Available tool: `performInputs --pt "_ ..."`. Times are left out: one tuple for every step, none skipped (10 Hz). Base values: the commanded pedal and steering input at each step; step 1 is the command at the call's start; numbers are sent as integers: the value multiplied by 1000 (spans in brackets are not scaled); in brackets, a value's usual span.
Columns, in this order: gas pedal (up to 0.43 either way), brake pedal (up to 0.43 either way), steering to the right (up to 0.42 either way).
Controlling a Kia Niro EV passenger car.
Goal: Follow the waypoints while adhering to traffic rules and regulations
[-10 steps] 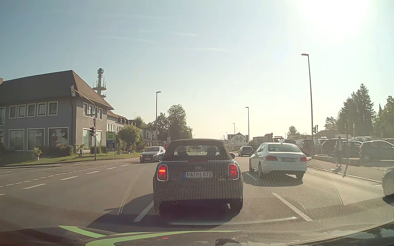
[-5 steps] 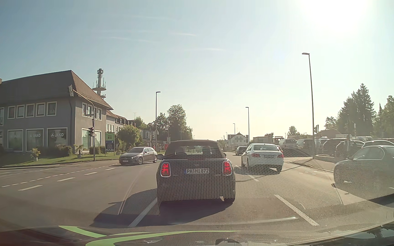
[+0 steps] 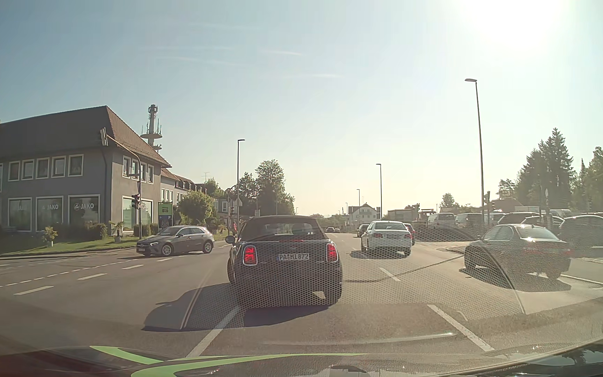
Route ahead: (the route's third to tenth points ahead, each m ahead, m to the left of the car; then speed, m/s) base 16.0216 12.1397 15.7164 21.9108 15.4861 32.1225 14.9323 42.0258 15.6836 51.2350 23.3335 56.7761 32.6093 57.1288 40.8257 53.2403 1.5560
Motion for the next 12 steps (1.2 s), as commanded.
performInputs --pt "220 0 0" --pt "220 0 0" --pt "220 0 0" --pt "220 0 0" --pt "220 0 0" --pt "220 0 0" --pt "220 0 0" --pt "220 0 0" --pt "220 0 0" --pt "220 0 0" --pt "220 0 0" --pt "220 0 0"
